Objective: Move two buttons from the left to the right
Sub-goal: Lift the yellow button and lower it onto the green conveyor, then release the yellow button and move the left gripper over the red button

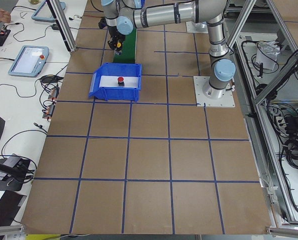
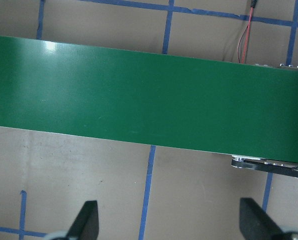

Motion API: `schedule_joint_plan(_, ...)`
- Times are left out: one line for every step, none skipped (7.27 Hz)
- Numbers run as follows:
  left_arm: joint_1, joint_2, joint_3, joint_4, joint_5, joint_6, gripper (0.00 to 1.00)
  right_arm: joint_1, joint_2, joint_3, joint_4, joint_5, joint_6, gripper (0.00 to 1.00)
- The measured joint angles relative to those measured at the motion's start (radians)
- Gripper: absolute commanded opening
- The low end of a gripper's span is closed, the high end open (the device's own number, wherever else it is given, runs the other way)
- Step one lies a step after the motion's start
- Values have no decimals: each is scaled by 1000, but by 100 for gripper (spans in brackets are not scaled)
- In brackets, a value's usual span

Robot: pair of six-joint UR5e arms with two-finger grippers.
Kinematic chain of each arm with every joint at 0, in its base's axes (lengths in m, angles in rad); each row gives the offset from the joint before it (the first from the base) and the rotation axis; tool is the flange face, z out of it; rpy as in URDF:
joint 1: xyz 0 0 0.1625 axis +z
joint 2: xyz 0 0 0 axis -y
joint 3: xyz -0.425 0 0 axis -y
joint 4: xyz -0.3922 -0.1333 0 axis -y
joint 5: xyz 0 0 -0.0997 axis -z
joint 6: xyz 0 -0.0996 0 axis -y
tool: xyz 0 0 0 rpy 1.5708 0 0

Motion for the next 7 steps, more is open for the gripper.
schedule_joint_plan(-8,-18,-15,21,10,99,38,0,0,0,0,0,0,100)
schedule_joint_plan(-16,-30,-22,31,33,185,38,1,0,0,1,-1,0,100)
schedule_joint_plan(-27,-37,-26,35,60,249,38,1,0,0,1,-1,0,100)
schedule_joint_plan(-48,-40,-27,37,91,292,38,1,0,0,1,-1,0,100)
schedule_joint_plan(-73,-40,-29,38,116,313,53,0,0,0,2,-1,0,100)
schedule_joint_plan(-91,-39,-35,39,128,321,83,-1,0,0,2,-1,0,100)
schedule_joint_plan(-97,-38,-40,40,132,321,89,-1,0,0,3,-1,0,100)
